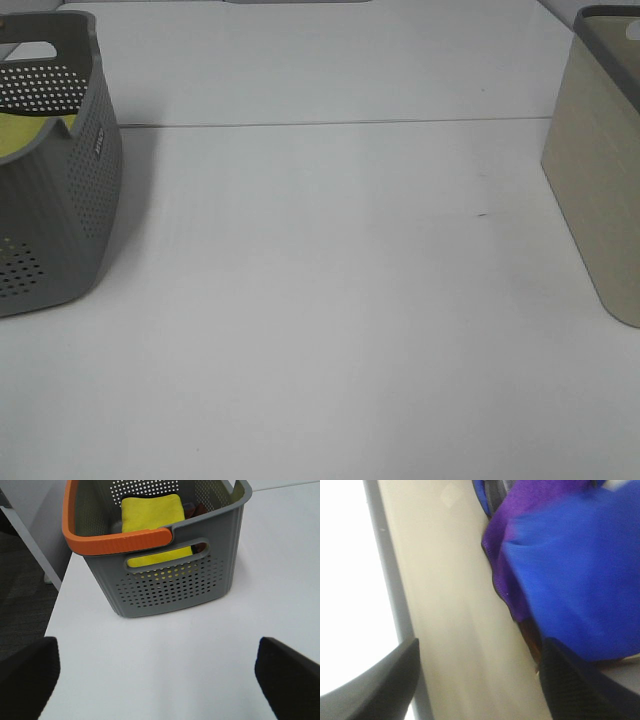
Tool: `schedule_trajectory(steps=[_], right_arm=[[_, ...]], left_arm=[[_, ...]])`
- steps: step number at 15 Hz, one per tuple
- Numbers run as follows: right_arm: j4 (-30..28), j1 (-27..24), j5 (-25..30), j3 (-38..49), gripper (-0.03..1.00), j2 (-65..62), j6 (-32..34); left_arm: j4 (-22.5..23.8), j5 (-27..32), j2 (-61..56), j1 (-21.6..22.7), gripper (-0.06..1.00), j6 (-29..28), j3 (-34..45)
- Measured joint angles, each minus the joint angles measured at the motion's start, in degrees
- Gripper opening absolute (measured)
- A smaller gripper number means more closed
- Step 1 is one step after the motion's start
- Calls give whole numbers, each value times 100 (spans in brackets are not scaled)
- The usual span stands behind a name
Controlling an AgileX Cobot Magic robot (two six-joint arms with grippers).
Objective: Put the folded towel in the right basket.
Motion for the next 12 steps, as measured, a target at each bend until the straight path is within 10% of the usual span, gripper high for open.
schedule_trajectory(steps=[12], right_arm=[[332, 0, 418, 745, 67, -2584, -516]], left_arm=[[0, 0, 0, 0, 99, 0, 0]])
